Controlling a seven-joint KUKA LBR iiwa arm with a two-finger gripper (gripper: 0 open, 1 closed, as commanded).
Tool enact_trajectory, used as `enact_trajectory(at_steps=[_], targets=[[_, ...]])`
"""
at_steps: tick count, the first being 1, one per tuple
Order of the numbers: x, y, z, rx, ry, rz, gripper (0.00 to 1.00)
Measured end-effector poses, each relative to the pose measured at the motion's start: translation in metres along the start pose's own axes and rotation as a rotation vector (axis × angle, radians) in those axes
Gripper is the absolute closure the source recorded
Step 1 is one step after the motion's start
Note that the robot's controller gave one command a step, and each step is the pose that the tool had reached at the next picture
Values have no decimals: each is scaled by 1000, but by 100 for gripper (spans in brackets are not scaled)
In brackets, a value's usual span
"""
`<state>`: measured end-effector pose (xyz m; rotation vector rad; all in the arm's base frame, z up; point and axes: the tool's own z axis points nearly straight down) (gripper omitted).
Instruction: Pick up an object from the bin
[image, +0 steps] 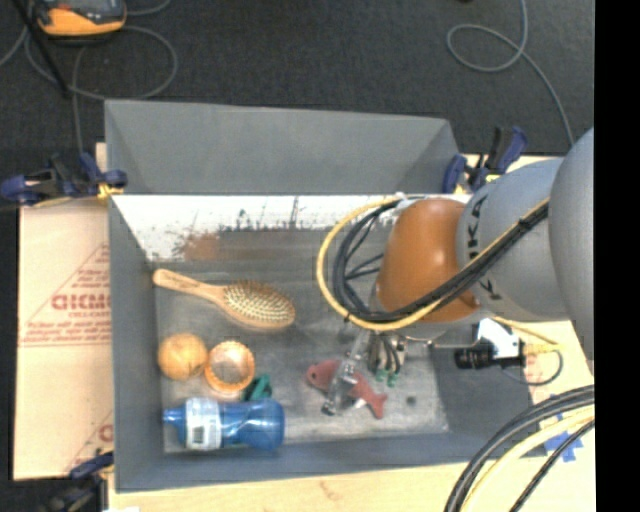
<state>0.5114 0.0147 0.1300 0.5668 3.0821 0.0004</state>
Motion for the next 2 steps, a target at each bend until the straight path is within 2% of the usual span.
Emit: enact_trajectory(at_steps=[1,2], targets=[[-10,4,57,-2,-4,86,100],[-10,4,57,-2,-4,85,100]])
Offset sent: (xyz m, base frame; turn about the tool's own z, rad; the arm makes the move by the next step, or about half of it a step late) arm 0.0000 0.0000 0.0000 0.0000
